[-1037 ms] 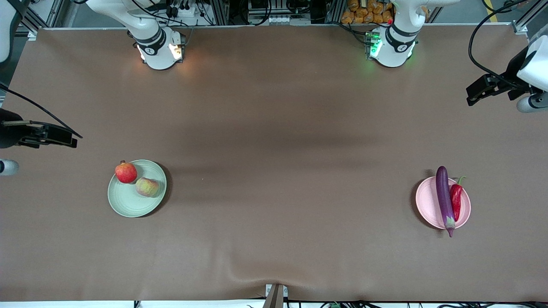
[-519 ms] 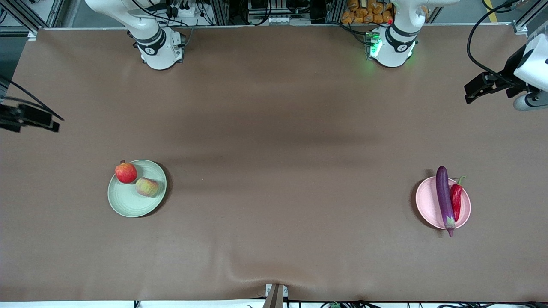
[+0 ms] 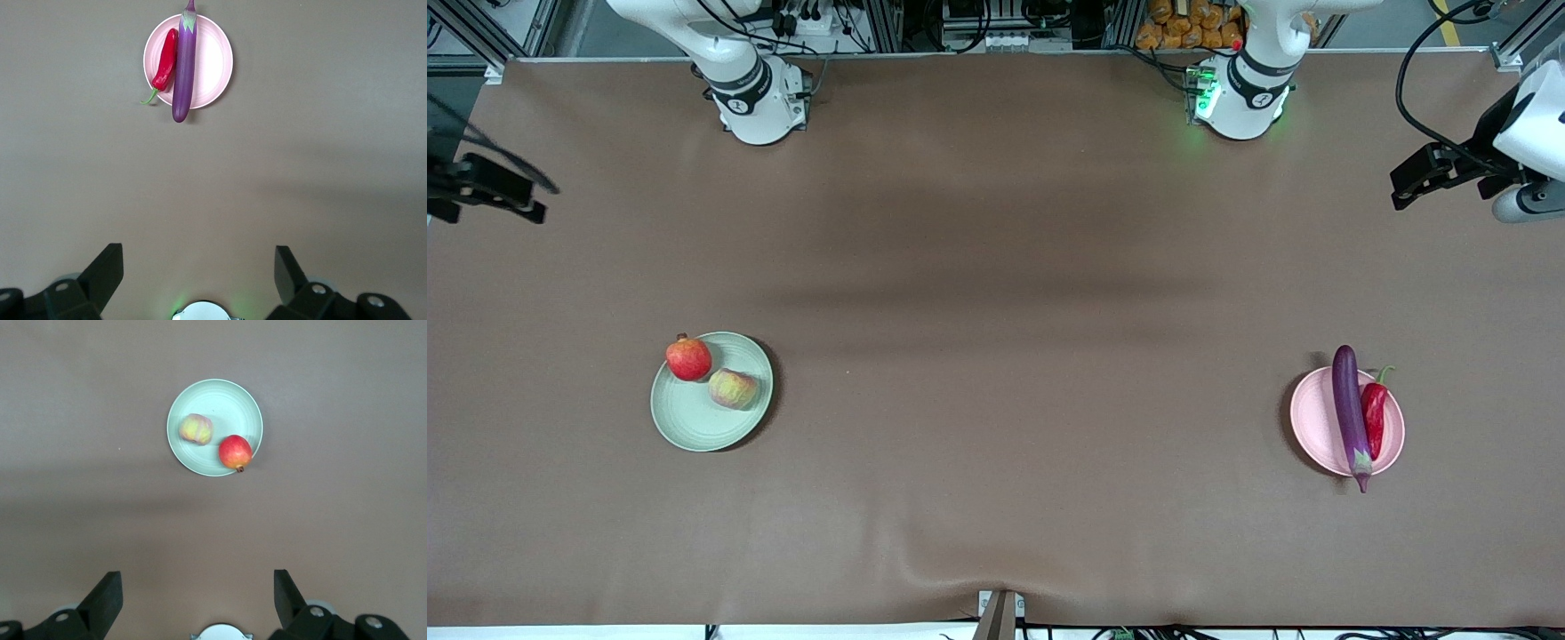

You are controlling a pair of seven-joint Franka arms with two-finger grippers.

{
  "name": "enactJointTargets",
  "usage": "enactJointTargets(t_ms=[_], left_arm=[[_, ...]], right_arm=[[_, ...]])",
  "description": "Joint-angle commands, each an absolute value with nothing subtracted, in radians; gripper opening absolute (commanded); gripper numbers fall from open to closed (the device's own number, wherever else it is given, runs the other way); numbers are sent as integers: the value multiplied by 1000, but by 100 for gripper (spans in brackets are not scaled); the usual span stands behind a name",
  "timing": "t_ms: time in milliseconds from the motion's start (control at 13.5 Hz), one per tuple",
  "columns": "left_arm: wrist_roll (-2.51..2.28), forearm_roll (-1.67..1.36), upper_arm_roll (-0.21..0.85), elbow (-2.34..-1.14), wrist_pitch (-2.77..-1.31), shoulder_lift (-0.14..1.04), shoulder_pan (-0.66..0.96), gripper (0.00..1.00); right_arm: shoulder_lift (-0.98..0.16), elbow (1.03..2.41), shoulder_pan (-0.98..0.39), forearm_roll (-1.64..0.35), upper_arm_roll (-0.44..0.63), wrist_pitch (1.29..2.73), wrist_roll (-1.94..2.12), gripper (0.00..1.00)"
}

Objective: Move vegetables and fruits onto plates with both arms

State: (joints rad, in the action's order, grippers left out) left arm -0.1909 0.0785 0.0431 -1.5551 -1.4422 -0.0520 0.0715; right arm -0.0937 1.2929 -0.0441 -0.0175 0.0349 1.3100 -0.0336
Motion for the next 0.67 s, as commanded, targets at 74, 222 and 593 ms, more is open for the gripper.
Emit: enactJointTargets(t_ms=[74,222,593], left_arm=[[-170,61,41,-1554,-1433,-69,77,100],[-126,46,52,-1554,-1433,-72,74,100],[-123,26,55,-1554,-1419,-77,72,100]], right_arm=[[28,1477,3,-3,-3,1410,-46,100],[26,1474,5,-5,5,1413,-44,100],[26,1476,3,-3,6,1420,-44,100]])
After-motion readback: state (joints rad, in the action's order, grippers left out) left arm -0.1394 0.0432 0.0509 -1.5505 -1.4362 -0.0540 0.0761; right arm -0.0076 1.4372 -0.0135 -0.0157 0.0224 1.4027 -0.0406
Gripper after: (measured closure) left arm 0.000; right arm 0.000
